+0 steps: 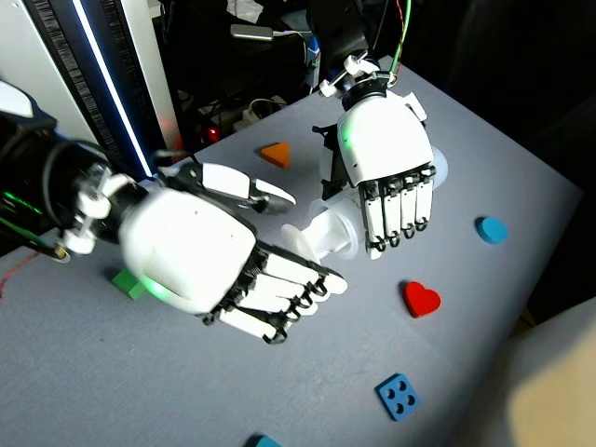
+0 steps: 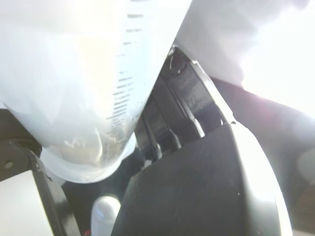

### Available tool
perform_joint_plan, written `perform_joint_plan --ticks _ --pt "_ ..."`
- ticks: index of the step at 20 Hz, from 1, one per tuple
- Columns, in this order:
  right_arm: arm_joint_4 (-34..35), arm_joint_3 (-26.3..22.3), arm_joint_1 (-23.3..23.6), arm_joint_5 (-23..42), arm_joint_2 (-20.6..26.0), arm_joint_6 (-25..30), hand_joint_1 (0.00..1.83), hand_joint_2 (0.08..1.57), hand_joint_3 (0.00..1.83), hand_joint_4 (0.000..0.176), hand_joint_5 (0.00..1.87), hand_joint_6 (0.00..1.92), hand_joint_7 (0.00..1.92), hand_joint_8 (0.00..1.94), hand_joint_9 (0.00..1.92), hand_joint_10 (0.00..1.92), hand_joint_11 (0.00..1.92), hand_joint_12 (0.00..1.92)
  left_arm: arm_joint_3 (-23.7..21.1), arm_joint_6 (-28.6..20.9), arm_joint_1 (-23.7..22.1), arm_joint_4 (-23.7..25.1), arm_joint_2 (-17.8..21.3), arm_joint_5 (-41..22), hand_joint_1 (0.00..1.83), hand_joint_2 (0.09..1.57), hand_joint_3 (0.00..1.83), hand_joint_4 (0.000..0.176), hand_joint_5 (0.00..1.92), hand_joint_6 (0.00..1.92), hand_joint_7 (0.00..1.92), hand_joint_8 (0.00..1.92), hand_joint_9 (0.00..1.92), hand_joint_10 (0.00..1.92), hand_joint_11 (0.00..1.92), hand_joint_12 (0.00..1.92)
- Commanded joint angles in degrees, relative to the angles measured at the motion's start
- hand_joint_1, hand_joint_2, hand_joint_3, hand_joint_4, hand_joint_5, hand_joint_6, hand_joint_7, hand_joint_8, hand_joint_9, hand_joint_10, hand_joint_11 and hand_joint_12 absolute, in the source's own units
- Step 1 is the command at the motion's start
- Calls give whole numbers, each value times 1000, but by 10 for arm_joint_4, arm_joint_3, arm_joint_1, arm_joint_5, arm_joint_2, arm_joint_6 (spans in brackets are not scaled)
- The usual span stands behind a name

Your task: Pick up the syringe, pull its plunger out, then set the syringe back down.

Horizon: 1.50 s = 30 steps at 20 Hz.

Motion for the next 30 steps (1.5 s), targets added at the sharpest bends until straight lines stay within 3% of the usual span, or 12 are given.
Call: perform_joint_plan --ticks 1,5,9,11,14,15,21,30 --pt "-30 6 5 -33 -5 15 817 1093 0 0 359 10 481 5 455 12 19 1107 2 7 -16 38 3 -43 1501 1070 0 0 1035 591 1015 898 1052 969 854 1469" --pt "-30 32 0 -25 -29 25 809 1086 0 0 366 11 494 8 464 12 47 1118 1 28 -33 22 4 -34 1500 1070 0 0 1052 561 1002 919 1038 980 865 1468" --pt "-30 54 6 -31 -51 34 811 1083 0 0 290 1 409 1 387 0 0 960 2 30 -38 19 7 -35 1496 1087 0 0 967 761 969 938 1003 1023 846 1505" --pt "-30 59 12 -28 -57 38 807 1069 0 0 320 7 441 6 435 11 22 1055 2 30 -38 19 8 -35 1495 1089 0 0 974 784 967 910 998 1042 828 1521" --pt "-30 61 13 -26 -66 38 813 1068 0 0 359 19 479 14 460 17 31 1091 1 37 -37 19 8 -28 1497 1076 0 0 1007 666 991 886 1020 1010 893 1476" --pt "-30 61 13 -26 -68 38 818 1073 0 0 359 17 473 10 457 14 31 1094 1 38 -37 19 8 -27 1503 1051 0 0 1022 622 1051 820 1108 884 960 1394" --pt "-30 61 17 -15 -79 49 827 1084 4 0 344 7 467 8 450 8 8 1098 2 39 -37 19 9 -30 1499 1075 1 0 1021 629 974 950 1050 960 860 1484" --pt "-30 69 13 8 -74 87 822 1131 14 0 345 10 488 13 468 15 41 1121 3 39 -40 19 10 -31 1498 1077 0 0 1029 622 1010 923 1014 995 839 1501"
